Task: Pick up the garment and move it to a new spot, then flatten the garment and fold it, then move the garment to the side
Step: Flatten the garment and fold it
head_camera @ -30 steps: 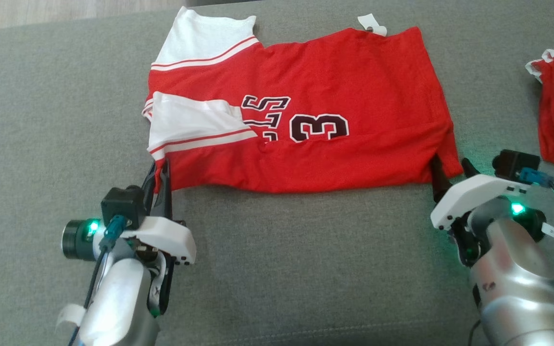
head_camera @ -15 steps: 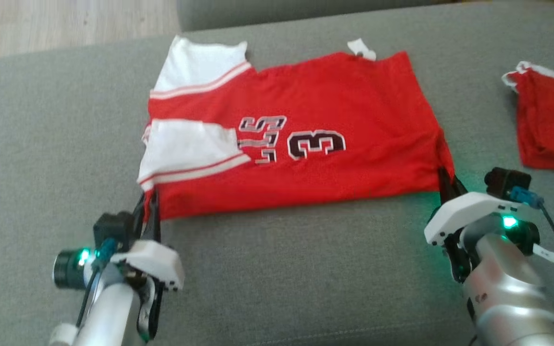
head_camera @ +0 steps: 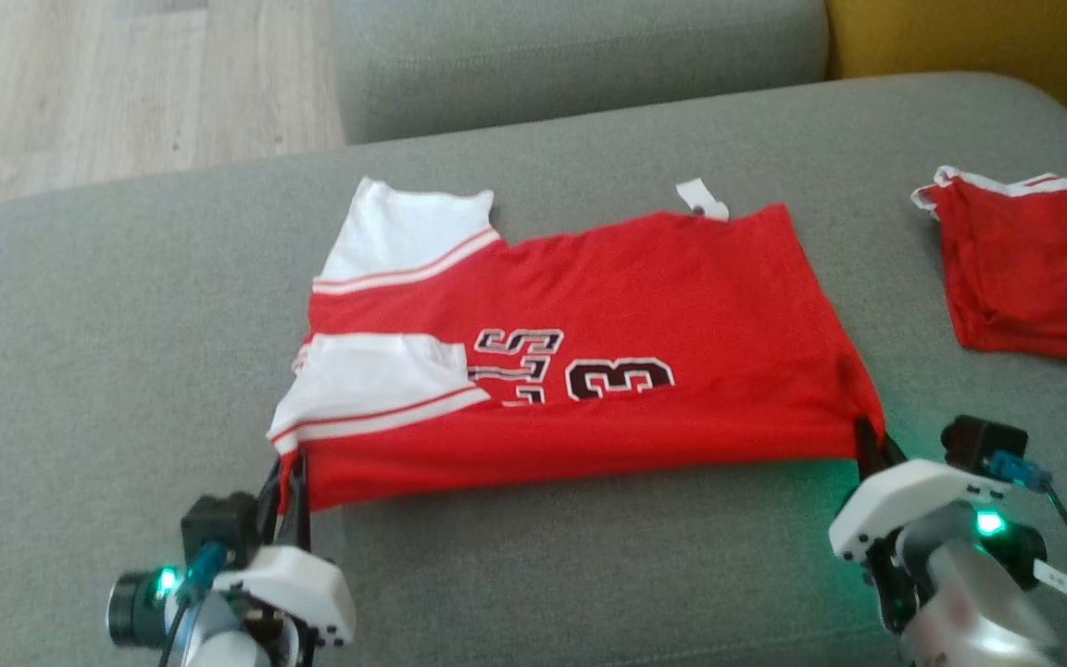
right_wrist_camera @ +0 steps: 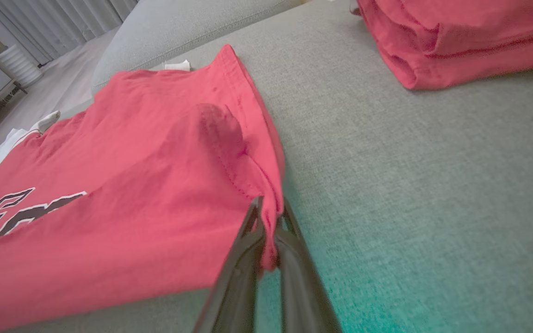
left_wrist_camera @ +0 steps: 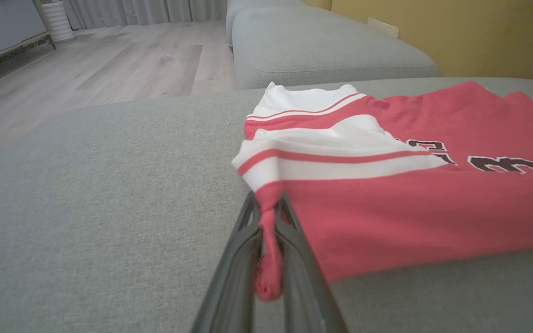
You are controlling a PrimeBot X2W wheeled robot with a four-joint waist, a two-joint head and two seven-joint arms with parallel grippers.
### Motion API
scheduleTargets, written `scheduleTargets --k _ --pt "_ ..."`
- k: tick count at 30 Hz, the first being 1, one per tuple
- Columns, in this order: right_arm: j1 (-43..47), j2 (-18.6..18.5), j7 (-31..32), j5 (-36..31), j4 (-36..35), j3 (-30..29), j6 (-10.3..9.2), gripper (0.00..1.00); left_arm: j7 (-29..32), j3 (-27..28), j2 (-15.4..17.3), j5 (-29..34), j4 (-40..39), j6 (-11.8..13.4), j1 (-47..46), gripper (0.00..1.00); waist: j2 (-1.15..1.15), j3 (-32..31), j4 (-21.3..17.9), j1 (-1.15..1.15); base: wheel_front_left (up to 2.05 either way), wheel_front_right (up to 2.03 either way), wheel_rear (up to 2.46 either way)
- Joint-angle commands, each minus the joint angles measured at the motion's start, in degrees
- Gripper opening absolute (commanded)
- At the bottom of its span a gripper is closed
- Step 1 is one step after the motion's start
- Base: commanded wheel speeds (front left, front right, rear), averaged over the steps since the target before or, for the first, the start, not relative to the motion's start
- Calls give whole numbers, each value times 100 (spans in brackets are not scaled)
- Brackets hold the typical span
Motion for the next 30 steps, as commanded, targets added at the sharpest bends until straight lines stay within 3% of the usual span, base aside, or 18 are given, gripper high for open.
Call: scheduleTargets --k 1,13,14,15,16,25,30 --pt "-15 -10 26 35 -254 69 -5 0 -43 211 117 -81 -236 69 -112 0 0 -55 -1 0 0 0 0" --pt "773 -10 689 249 -1419 -18 -5 0 201 64 98 -183 -496 43 165 0 0 -102 -41 0 0 0 0" --pt "817 -10 732 244 -1521 -34 -5 43 205 51 91 -203 -472 26 154 31 0 -98 -50 0 0 0 0" --pt "857 -10 762 247 -1627 -41 -5 100 202 45 88 -217 -442 15 136 64 0 -91 -61 0 0 0 0" --pt "892 -10 788 258 -1736 -47 -5 100 190 51 91 -223 -410 21 111 100 0 -83 -76 0 0 0 0" --pt "997 -10 680 249 -2929 -274 -5 100 -11 312 193 -267 -616 168 -289 100 0 140 -214 0 0 0 0" --pt "847 -10 664 301 -3578 -178 -5 100 -45 428 468 -216 -938 44 -863 100 0 473 -300 0 0 0 0"
